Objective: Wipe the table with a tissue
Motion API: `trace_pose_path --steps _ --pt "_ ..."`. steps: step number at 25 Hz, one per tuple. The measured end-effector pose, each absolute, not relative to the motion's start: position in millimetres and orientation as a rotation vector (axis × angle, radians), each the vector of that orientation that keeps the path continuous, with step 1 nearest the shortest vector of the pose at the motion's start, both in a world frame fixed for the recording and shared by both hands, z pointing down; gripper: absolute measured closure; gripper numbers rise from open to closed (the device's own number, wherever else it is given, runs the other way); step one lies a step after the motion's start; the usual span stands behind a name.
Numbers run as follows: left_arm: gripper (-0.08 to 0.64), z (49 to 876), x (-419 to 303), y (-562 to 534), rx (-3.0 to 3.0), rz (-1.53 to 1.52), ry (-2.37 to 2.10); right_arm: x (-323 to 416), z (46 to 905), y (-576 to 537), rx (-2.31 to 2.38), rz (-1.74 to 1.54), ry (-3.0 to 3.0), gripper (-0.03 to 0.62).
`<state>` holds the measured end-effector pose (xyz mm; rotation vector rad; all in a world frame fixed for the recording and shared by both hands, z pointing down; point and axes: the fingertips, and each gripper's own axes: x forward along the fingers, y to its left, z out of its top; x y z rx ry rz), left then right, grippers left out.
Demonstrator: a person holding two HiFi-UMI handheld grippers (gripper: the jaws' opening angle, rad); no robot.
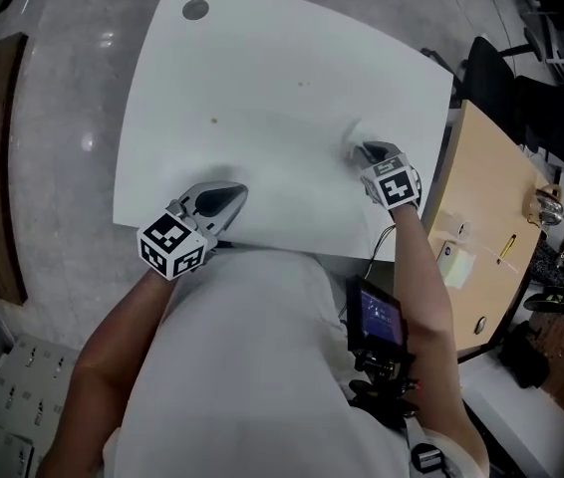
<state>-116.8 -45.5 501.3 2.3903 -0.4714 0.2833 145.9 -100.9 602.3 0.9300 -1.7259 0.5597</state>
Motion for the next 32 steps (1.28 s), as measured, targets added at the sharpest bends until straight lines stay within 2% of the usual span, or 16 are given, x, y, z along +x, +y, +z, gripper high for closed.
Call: trace_pose_path --steps 8,18,24,32 --pt "0.554 500.6 -124.5 -44.0 2.398 0.292 -0.435 182.2 622.3 -97.3 0.844 0.376 -1.401 0.56" --pt "0.554 500.0 -145.5 -44.4 2.411 0.296 -0.421 81.9 626.9 -96.5 0.571 0.136 -1.477 0.563" --pt "0.554 497.2 -149.1 -38.6 2.436 0.308 -0.372 69.3 627.2 -65.2 0.528 0.287 -1.567 0.562" --pt "0.554 492.3 -144.4 -37.7 2.447 0.33 -0.38 120.8 597.6 -56.0 0.886 0.442 -1.623 0.561"
